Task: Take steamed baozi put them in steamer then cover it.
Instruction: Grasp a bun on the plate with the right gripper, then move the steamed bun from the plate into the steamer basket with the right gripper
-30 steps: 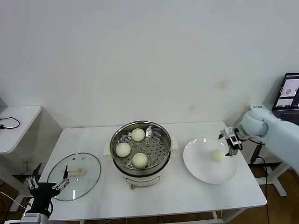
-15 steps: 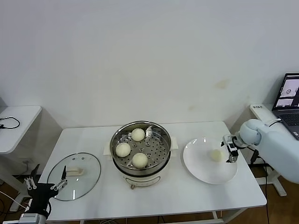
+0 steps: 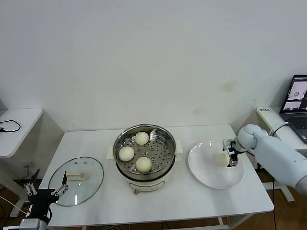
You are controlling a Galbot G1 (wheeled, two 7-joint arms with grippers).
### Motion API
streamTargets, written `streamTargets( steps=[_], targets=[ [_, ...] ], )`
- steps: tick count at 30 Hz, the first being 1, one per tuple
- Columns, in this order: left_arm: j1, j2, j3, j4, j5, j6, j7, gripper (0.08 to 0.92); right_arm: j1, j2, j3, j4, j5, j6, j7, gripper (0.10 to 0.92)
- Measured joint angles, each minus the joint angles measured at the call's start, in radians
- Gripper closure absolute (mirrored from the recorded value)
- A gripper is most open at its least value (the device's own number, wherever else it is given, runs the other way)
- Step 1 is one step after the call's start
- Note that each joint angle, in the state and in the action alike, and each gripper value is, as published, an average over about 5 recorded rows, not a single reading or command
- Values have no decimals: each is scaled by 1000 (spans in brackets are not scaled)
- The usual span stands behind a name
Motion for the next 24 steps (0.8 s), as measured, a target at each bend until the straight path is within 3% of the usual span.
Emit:
streamTargets(
  steps=[24],
  targets=[
    [10,-4,-3,-12,-3,-2,-1,177,18,28,8,-44,-19,14,-39,404]
  ],
)
